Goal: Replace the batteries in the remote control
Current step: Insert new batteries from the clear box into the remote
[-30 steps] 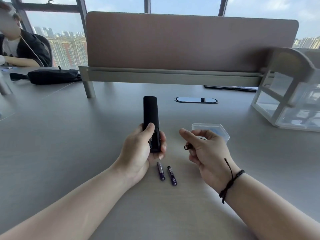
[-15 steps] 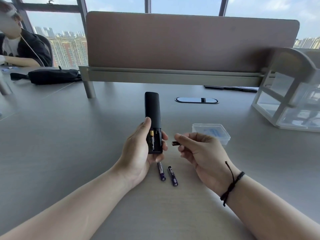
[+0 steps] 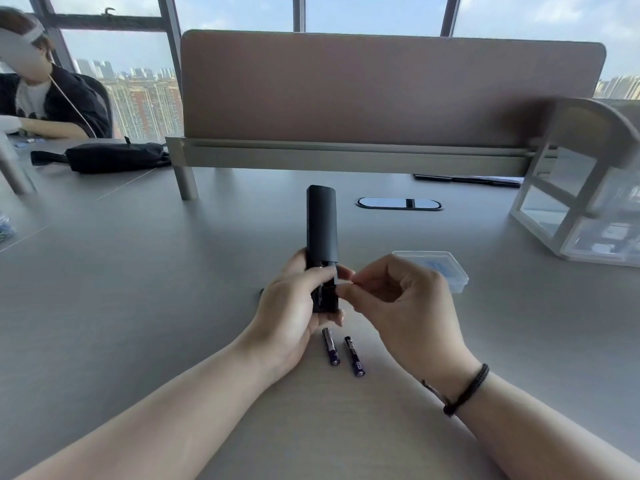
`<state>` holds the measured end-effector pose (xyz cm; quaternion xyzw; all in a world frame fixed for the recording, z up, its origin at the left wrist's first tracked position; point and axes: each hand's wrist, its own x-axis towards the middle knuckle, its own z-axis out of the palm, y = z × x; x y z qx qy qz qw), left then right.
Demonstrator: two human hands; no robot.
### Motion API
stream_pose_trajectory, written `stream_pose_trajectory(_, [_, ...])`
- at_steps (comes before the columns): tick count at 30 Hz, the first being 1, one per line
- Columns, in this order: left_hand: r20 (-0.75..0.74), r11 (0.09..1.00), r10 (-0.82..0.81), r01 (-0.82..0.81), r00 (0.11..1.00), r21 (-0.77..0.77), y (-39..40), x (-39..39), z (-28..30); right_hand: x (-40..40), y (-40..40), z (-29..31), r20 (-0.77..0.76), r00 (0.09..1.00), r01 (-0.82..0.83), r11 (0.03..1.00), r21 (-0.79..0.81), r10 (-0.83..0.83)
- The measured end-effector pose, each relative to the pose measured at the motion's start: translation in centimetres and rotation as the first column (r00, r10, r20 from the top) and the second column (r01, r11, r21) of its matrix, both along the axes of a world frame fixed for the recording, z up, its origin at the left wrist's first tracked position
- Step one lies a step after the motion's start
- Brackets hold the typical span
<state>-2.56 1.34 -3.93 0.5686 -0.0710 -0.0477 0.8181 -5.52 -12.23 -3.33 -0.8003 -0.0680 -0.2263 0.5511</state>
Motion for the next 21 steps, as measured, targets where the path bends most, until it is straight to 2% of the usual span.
stream_pose_trajectory(3, [0.031,0.999,-0.009,0.008,0.999,0.050,-0.06,-0.08,-0.14,-0.14,-0.05,-0.18,0.080,0.996,0.035,0.994,-0.107,-0.027])
stream_pose_trajectory(8, [0.066,0.992,-0.047,0.038,0.997,0.123,0.02,-0.19,-0.22,-0.02,-0.05,-0.33,-0.047,0.995,-0.098,0.987,-0.129,0.093])
stream_pose_trajectory(10, [0.051,0.993,-0.051,0.045,0.997,0.110,-0.02,-0.15,-0.22,0.04,-0.03,-0.41,-0.052,0.994,-0.102,0.987,-0.121,0.096])
stream_pose_trajectory(21, [0.049,0.992,0.012,-0.018,0.999,0.123,0.02,-0.08,-0.24,0.65,-0.69,-0.43,-0.052,0.997,0.048,0.971,-0.234,-0.062])
